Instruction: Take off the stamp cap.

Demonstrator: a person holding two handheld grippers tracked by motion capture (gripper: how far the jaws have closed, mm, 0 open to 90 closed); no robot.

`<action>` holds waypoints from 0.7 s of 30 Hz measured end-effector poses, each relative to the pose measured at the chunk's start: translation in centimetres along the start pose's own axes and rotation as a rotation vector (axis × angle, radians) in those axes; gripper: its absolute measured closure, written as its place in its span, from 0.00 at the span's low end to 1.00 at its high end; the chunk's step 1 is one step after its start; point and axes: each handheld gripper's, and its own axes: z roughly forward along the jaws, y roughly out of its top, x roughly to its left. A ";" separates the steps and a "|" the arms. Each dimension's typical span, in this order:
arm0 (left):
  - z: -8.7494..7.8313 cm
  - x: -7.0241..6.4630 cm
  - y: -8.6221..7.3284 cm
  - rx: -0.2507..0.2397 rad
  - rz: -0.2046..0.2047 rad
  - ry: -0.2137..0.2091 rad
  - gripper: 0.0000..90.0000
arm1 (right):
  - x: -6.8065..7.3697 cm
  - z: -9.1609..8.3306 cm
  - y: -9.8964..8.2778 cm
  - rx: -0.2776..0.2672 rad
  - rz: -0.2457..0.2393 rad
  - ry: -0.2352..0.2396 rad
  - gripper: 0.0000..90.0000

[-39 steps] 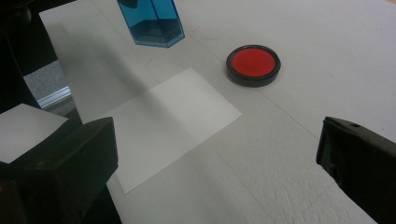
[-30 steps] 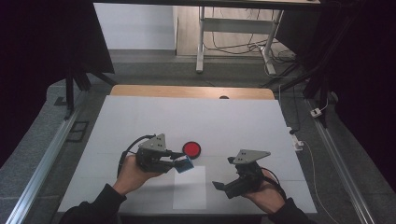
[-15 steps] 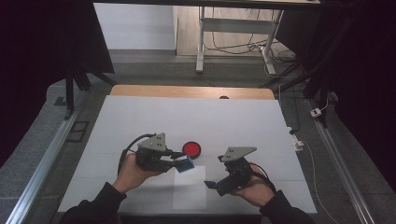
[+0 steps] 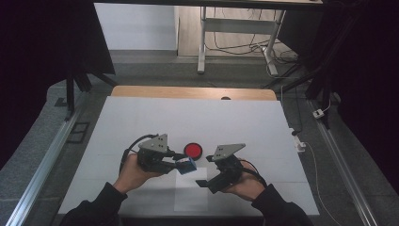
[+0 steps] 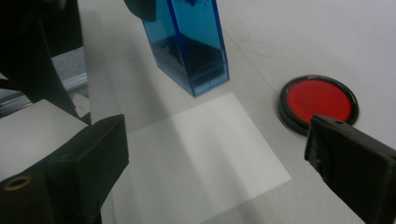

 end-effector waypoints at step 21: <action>-0.1 -0.1 0.1 -0.029 0.028 -0.028 0.78 | -1.7 2.7 1.0 -0.039 -0.048 0.248 0.55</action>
